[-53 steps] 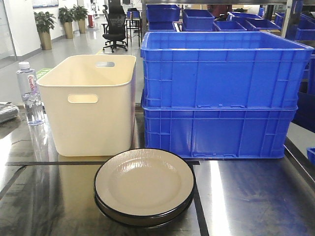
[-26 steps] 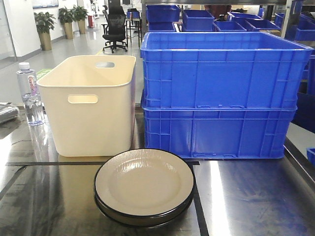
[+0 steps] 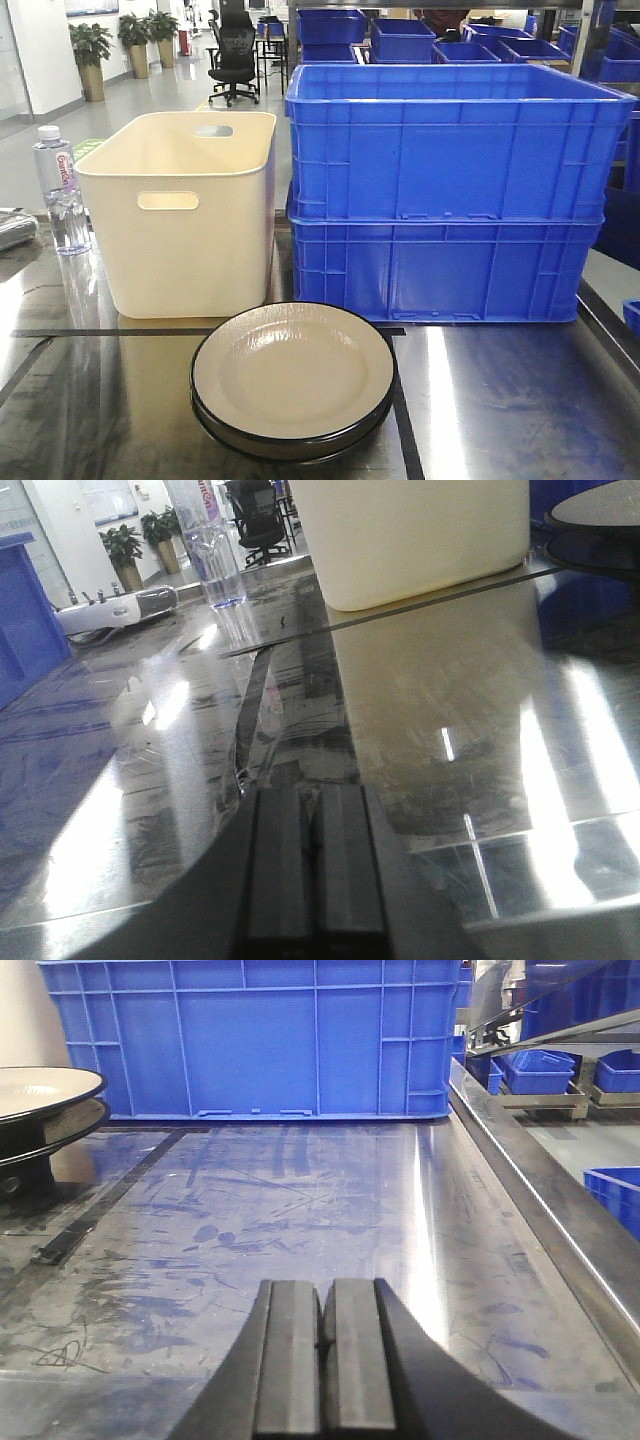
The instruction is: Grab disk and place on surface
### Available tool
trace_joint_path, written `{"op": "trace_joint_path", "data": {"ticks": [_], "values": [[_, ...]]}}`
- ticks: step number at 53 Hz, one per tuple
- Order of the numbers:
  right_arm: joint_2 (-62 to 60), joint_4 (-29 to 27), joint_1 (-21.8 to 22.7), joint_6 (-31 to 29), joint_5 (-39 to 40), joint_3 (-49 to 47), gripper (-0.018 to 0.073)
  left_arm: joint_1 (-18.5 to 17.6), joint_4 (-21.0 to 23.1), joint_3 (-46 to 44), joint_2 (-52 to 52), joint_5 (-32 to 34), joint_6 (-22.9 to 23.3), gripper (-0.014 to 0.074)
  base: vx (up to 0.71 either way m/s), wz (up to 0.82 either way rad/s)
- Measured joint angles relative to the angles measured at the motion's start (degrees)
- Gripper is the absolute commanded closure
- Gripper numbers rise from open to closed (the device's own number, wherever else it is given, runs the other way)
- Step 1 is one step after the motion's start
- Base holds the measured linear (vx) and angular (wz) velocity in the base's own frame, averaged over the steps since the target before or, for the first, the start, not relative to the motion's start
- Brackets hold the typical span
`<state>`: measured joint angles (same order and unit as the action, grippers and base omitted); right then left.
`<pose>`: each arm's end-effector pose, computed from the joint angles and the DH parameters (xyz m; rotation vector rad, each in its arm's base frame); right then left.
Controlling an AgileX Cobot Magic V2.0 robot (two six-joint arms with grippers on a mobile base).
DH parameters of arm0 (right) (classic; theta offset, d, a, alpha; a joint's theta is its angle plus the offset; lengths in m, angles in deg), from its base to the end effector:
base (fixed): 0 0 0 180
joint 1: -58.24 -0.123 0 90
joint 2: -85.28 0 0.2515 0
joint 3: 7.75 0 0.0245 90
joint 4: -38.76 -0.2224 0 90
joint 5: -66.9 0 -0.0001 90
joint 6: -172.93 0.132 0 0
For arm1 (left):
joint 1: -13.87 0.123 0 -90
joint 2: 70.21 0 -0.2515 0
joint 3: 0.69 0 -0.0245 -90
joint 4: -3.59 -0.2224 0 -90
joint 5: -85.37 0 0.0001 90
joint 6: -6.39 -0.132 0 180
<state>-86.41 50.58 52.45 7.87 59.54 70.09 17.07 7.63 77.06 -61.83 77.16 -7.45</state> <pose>0.1029 0.0069 0.1909 -0.0165 1.6302 0.0994 0.1029 0.0044 0.1891 0.1032 1.6455 0.1654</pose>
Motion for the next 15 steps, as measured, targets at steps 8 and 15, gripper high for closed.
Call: {"op": "trace_joint_path", "data": {"ticks": [8, 15], "values": [[0.00, 0.00, 0.00, 0.00, 0.00, 0.00, 0.0568, 0.00, 0.00, 0.00, 0.00, 0.00, 0.00, 0.0598, 0.00, 0.00], [0.00, 0.00, 0.00, 0.00, -0.05, 0.00, 0.0568, 0.00, -0.04, 0.00, 0.00, 0.00, 0.00, 0.0598, 0.00, 0.00]]}}
